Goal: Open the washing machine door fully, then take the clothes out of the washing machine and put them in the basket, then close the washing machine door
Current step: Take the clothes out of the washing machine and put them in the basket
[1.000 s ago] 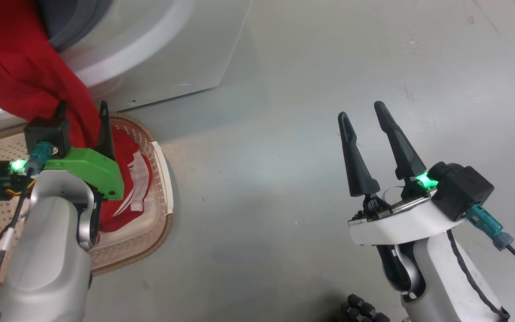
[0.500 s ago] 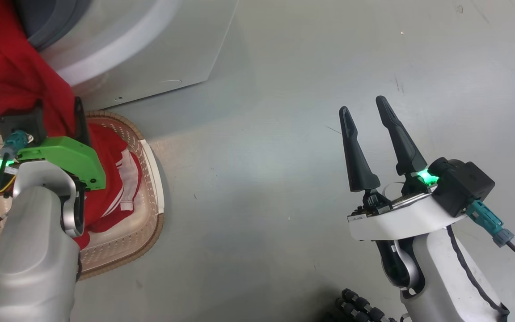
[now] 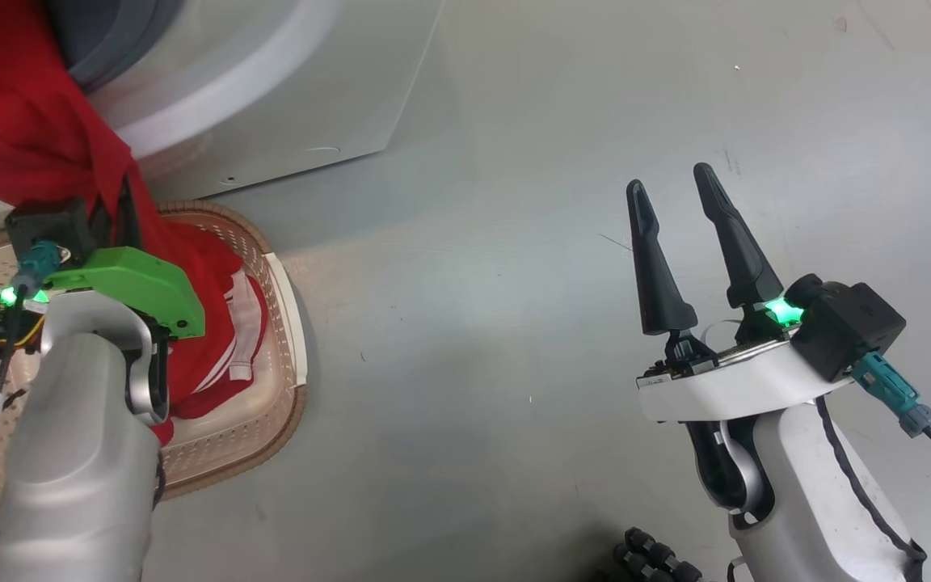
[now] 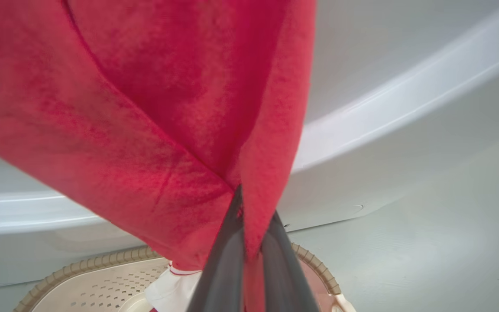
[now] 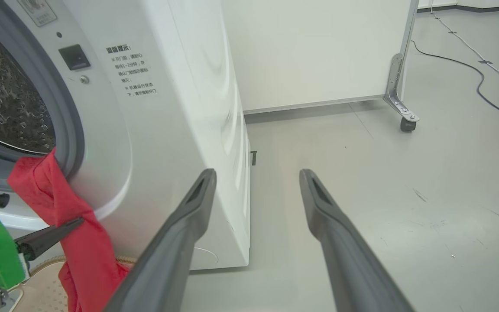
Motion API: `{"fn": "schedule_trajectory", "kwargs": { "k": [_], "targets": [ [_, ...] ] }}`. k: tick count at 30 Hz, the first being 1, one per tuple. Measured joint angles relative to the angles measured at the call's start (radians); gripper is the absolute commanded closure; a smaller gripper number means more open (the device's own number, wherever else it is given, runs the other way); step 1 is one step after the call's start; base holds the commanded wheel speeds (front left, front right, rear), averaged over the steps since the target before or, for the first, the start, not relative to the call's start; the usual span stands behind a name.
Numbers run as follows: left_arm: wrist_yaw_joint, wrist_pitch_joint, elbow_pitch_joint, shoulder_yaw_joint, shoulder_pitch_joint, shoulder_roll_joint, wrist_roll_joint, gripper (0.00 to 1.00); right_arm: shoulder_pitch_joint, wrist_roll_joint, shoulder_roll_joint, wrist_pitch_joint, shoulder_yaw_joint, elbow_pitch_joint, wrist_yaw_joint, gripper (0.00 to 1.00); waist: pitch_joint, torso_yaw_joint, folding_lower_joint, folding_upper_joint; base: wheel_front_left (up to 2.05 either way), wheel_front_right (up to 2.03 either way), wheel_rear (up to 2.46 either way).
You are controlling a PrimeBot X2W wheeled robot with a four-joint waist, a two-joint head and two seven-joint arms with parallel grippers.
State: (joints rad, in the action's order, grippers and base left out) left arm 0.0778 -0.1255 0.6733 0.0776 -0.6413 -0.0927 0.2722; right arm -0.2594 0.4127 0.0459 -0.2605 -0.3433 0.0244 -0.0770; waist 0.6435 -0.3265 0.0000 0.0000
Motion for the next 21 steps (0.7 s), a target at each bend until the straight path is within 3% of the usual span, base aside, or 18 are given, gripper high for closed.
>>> {"fn": "schedule_trajectory", "kwargs": {
  "k": [8, 21],
  "targets": [
    [-0.032, -0.106, 0.01, 0.026, 0.003, 0.039, 0.016, 1.0, 0.0, -0.028, 0.0, 0.0, 0.029, -0.01, 0.0, 0.0, -0.025, 0.046, 0.0, 0.0, 0.0, 0.0, 0.0],
    [-0.067, -0.127, -0.048, 0.059, 0.067, 0.048, 0.009, 1.0, 0.006, -0.07, 0.001, 0.0, 0.049, -0.038, -0.001, 0.0, -0.101, 0.114, 0.0, 0.0, 0.0, 0.0, 0.0]
  ]
}}
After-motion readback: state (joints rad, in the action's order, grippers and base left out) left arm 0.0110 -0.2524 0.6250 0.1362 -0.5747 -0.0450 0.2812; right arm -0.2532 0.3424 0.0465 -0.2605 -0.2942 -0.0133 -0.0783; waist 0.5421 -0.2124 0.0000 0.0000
